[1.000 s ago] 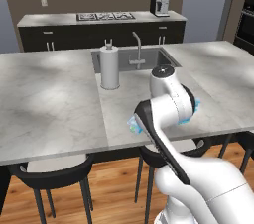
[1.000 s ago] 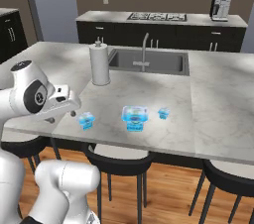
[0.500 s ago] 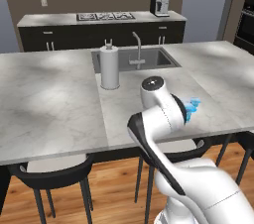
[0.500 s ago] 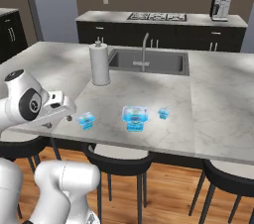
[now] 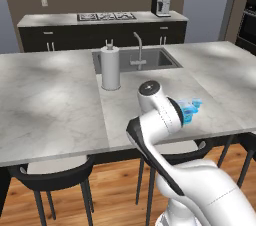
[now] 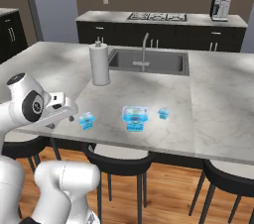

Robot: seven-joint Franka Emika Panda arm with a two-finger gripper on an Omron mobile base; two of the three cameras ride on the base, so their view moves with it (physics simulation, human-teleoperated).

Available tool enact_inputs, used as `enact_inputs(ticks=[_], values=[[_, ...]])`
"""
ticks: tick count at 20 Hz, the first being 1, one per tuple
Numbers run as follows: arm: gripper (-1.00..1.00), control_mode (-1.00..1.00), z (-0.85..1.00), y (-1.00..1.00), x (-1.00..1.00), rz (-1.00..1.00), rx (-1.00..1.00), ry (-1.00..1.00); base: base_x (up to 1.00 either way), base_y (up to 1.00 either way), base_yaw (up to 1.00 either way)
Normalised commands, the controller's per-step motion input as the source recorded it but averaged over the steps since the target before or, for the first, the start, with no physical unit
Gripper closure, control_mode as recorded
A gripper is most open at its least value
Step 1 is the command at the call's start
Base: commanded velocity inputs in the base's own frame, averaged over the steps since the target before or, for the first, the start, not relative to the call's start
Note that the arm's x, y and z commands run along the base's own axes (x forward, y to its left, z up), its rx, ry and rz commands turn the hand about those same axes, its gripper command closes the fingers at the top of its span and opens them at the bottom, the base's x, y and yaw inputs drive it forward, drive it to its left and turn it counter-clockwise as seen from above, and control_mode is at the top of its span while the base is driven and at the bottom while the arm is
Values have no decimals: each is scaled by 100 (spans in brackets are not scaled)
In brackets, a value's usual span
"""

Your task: Stack the yogurt containers by placing the smaller containers on top of the larger containers.

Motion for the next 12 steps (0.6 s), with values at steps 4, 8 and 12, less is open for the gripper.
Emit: enact_inputs(ticks=[4,8,12], values=[[-100,-100,-11,4,12,0,-2,0,0,0,0],[-100,-100,-9,8,9,0,-1,0,0,0,0],[-100,-100,-13,7,19,0,0,0,0,0,0]])
